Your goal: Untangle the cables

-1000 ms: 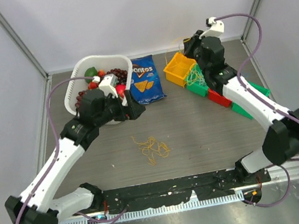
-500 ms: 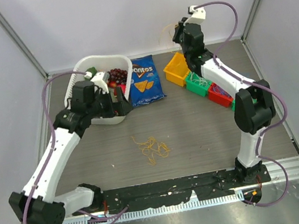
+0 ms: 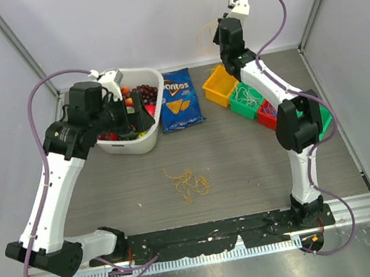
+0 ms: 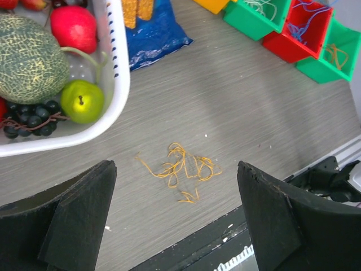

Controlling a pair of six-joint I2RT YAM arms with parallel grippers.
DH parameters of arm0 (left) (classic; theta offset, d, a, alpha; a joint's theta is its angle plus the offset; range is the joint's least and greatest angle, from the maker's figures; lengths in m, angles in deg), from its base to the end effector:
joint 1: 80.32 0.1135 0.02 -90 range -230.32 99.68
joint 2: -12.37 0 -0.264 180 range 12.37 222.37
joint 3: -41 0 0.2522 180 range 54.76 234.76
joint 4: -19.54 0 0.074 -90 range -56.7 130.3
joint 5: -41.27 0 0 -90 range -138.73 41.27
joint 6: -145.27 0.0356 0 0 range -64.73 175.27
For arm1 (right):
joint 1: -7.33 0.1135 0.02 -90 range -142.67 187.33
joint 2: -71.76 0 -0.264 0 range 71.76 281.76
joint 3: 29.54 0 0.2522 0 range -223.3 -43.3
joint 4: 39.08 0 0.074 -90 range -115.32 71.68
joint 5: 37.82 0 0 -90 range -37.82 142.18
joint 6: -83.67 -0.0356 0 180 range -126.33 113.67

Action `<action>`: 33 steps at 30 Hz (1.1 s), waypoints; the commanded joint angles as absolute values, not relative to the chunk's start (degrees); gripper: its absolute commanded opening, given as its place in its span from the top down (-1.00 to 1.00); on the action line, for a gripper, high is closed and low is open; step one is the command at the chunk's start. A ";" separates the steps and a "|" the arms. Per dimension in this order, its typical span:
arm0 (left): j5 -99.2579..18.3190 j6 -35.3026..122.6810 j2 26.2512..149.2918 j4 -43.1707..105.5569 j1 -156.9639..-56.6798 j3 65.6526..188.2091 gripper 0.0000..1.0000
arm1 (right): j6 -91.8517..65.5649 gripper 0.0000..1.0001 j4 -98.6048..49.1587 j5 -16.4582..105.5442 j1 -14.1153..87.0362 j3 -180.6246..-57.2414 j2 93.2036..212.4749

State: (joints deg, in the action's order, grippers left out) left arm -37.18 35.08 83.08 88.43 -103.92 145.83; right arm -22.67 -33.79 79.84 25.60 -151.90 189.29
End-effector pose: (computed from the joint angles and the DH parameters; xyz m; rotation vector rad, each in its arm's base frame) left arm 0.2088 -0.0990 0.4421 0.1848 2.2312 -0.6459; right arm 0.4789 0.1407 0.3680 0.3486 1.5397 0.0921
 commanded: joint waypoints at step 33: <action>-40.82 43.41 96.56 96.66 -103.26 164.44 -0.83 | -34.54 0.99 -19.36 69.23 18.49 -144.62 197.78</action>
